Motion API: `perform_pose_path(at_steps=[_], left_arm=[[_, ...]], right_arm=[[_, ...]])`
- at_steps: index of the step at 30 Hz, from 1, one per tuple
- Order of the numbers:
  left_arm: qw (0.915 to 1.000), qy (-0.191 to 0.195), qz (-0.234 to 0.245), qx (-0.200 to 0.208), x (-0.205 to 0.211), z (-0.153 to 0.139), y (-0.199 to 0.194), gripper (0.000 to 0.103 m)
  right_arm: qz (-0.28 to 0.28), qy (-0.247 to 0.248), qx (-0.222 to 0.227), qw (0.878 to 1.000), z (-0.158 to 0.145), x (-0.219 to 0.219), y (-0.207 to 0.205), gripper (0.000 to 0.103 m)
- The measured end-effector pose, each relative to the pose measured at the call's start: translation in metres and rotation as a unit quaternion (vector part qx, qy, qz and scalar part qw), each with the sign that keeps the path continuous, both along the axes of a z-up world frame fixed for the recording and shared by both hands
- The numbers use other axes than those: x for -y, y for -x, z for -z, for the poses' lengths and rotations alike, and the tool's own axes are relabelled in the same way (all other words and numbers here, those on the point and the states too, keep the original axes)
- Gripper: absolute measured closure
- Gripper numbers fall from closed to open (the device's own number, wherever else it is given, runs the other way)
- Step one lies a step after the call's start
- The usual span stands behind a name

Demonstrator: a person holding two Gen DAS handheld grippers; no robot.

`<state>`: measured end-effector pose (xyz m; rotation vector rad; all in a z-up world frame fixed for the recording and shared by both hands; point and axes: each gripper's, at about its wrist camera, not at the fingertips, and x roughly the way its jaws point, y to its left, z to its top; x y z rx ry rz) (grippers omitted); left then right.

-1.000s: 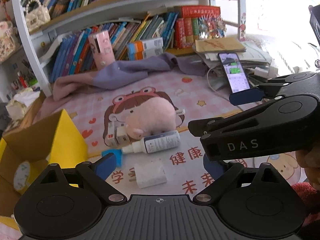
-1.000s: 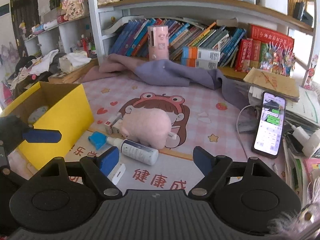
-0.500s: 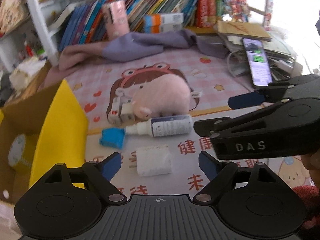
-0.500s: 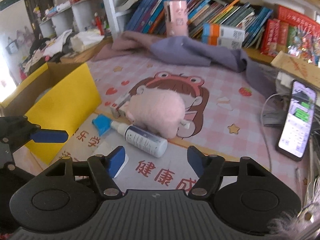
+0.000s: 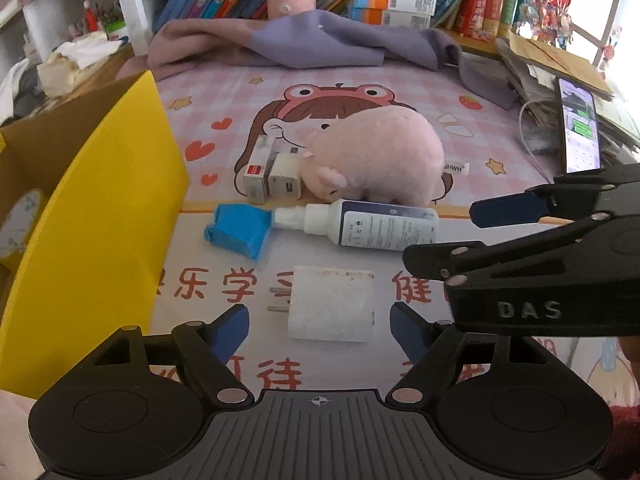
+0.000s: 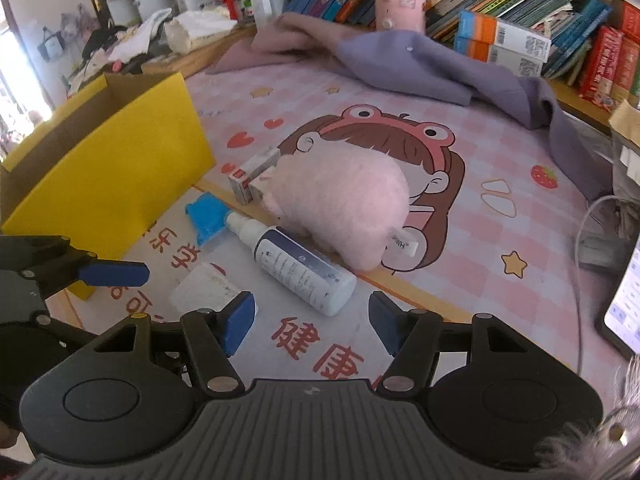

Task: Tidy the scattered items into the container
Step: 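Close the left tool on the white charger plug while the right tool nears the spray bottle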

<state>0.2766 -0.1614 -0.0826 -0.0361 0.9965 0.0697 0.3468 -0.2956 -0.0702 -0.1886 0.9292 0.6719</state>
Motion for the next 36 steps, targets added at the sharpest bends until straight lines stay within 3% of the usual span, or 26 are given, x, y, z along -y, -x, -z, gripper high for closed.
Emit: perform_pose_path(at_steps=[12,19,26,33,36], left_arm=[[0.9999,0.005,0.0,-0.009,0.001,0.012,-0.014,0.024],[0.9998,-0.007,-0.006,-0.019,-0.003,0.019,-0.018,0.03],[0.9998,0.007,-0.004,-0.017,-0.006,0.022,-0.021,0.031],[0.9996,-0.007,0.013,-0.022,-0.005,0.024,-0.026,0.035],[0.9994,-0.009,0.011,-0.031,-0.008,0.023,-0.021,0.036]], right_arm=[[-0.016,0.023,-0.024,0.999,0.02,-0.008,-0.027,0.032],[-0.055,0.018,-0.032,0.998,0.018,-0.016,-0.029,0.039],[-0.072,0.028,-0.034,0.996,0.023,-0.026,-0.035,0.041],[-0.097,0.046,-0.022,0.994,0.034,-0.041,-0.041,0.037],[-0.098,0.038,-0.042,0.994,0.03,-0.038,-0.041,0.043]])
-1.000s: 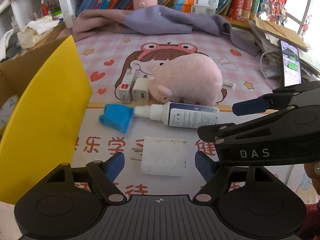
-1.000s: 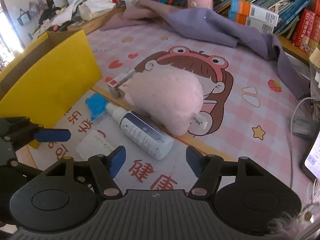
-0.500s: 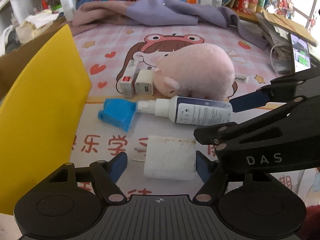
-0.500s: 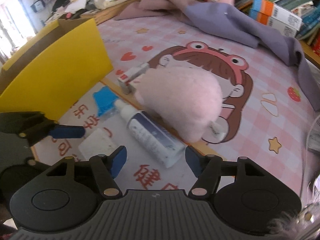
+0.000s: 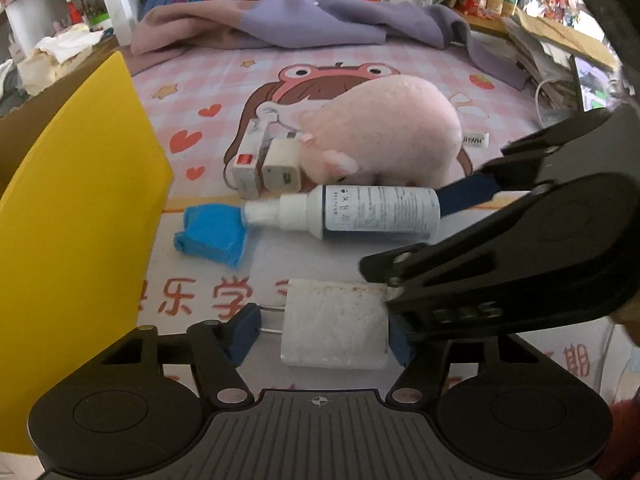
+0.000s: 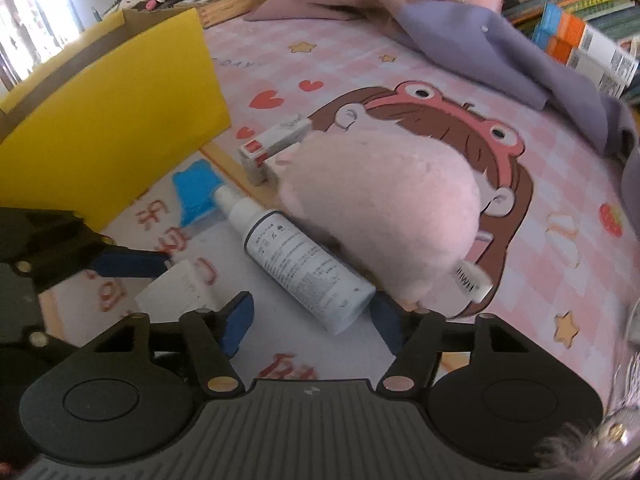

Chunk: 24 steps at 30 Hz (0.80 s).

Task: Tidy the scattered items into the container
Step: 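Close the left tool on the white charger plug while the right tool nears the spray bottle, then grasp the white spray bottle with the right tool while the left tool lifts the plug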

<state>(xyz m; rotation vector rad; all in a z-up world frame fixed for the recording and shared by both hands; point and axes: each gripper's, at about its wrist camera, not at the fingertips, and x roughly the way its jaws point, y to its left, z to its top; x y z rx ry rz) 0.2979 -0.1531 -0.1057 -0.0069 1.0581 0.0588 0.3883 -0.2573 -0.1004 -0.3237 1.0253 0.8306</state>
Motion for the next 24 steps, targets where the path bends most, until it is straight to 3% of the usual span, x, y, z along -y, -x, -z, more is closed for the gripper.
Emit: perform_pose_path(at_steps=[4,8,13,18,21,23,24], left_arm=[[0.9999,0.003,-0.009,-0.009,-0.007,-0.002,0.006,0.036],[0.9999,0.003,-0.008,-0.005,-0.007,-0.002,0.006,0.036],[0.9999,0.003,-0.011,0.003,-0.007,-0.002,0.009,0.037],[0.9999,0.004,-0.013,0.011,-0.006,-0.003,0.012,0.037],[0.9998,0.003,-0.013,0.017,-0.005,-0.003,0.013,0.038],[0.9997,0.002,-0.015,0.017,-0.005,-0.004,0.014,0.038],[0.9997,0.0,-0.018,0.014,-0.005,-0.004,0.014,0.038]], right_arm=[[-0.013,-0.018,-0.026,0.999,-0.008,0.009,0.008,0.044],[-0.002,-0.001,0.004,1.0,-0.006,0.006,0.012,0.042],[-0.037,0.004,0.045,0.998,-0.01,-0.008,0.01,0.04],[-0.071,0.012,0.036,0.997,-0.004,-0.026,0.005,0.041],[-0.089,0.024,0.041,0.995,0.002,-0.036,0.006,0.044],[-0.101,0.026,0.049,0.993,0.001,-0.036,0.01,0.054],[-0.103,0.025,0.051,0.993,0.001,-0.036,0.012,0.066]])
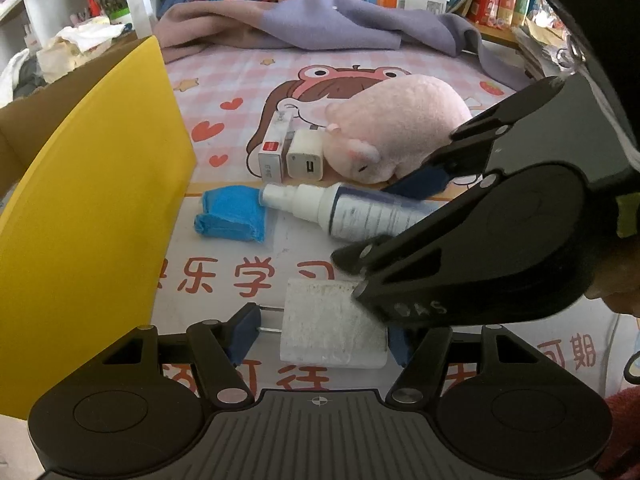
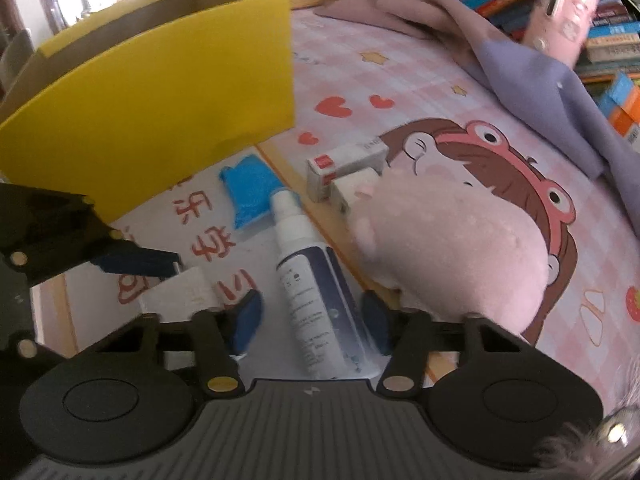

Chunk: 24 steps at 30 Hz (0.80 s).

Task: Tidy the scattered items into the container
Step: 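Grasp the white spray bottle with the right tool while the left tool lifts the plug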

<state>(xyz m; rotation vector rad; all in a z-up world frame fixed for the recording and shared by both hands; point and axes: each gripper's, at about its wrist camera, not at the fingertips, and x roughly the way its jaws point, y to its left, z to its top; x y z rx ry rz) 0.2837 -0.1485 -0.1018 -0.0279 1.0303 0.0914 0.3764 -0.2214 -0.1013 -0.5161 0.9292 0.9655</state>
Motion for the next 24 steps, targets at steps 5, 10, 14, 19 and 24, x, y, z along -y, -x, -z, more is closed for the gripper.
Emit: perform_pose_path(at_steps=[5,10,14,19,24], left_arm=[[0.9998,-0.004,-0.005,0.019,0.003,-0.014,0.012,0.038],[0.9995,-0.007,0.0,0.031,0.005,-0.026,0.02,0.038],[0.9992,0.001,-0.003,0.04,0.006,-0.034,0.031,0.038],[0.9981,0.0,0.005,0.061,0.007,-0.047,0.041,0.038],[0.9969,0.002,0.031,0.072,0.014,-0.056,0.051,0.038]], right_arm=[[0.016,-0.02,-0.011,1.0,-0.007,0.009,0.005,0.073],[0.045,-0.047,-0.018,0.998,-0.02,0.025,0.017,0.073],[0.065,-0.064,-0.022,0.996,-0.029,0.036,0.027,0.073],[0.094,-0.081,-0.024,0.992,-0.041,0.051,0.039,0.073],[0.122,-0.093,-0.017,0.988,-0.053,0.066,0.053,0.073]])
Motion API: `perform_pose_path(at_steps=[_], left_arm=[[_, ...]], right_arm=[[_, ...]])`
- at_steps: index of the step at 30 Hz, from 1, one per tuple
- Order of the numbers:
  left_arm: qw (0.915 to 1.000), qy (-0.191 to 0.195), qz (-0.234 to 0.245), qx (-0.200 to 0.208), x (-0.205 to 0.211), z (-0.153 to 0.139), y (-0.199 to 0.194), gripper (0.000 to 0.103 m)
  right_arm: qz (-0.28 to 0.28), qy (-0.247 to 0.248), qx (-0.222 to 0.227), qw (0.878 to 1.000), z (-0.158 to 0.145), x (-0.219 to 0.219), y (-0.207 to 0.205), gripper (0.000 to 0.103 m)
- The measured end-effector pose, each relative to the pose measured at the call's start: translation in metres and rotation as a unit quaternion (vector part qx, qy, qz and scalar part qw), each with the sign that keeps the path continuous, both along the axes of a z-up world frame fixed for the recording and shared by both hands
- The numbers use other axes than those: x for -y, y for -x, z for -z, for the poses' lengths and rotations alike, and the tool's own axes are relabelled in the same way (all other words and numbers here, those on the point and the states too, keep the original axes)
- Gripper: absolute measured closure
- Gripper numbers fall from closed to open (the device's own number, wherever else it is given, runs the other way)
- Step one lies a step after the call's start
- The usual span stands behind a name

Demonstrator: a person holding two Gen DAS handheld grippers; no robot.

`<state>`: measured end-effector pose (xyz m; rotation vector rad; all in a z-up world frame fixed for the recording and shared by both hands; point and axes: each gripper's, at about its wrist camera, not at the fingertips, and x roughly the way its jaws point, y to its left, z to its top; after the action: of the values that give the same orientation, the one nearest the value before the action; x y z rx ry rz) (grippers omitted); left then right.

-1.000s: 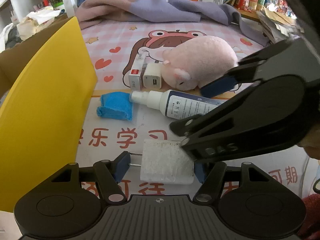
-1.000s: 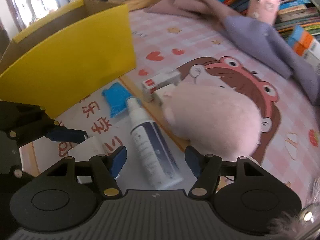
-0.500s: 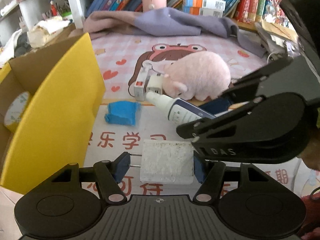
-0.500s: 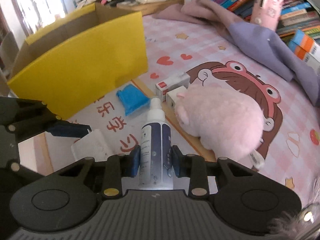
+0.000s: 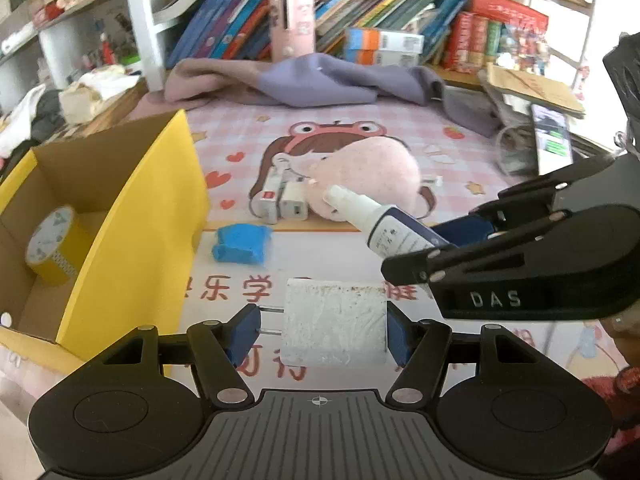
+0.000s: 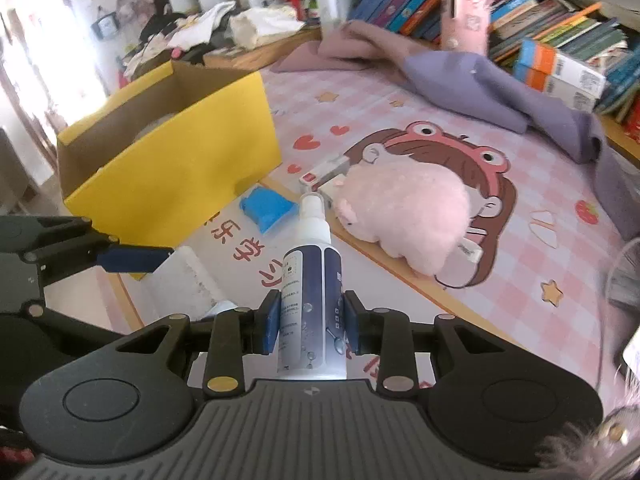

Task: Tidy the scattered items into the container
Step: 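Grasp the white spray bottle with the right tool while the left tool lifts the plug, then carry the charger plug and spray bottle to the yellow box with both tools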

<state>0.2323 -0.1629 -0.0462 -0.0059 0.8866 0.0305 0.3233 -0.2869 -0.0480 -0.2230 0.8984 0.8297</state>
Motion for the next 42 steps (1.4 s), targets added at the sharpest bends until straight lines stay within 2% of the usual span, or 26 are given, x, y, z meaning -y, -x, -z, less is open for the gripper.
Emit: perform_pose_path(at_steps=[10,19,32,42], left_arm=[[0.9974,0.028,0.054,0.04,-0.005,-0.016,0.027,0.038],[0.9894,0.047,0.121,0.064,-0.025,-0.023,0.059,0.038],[0.9815,0.055,0.169,0.071,-0.081,-0.029,0.121,0.038],[0.9813,0.06,0.166,0.077,-0.121,-0.032,0.159,0.038]], right_arm=[[0.08,0.006,0.019,0.997,-0.015,0.023,0.032,0.073],[0.181,0.017,0.041,0.982,-0.028,0.024,0.079,0.073],[0.245,0.011,0.037,0.969,-0.029,-0.019,0.169,0.073],[0.256,-0.001,0.037,0.966,-0.03,-0.055,0.216,0.073]])
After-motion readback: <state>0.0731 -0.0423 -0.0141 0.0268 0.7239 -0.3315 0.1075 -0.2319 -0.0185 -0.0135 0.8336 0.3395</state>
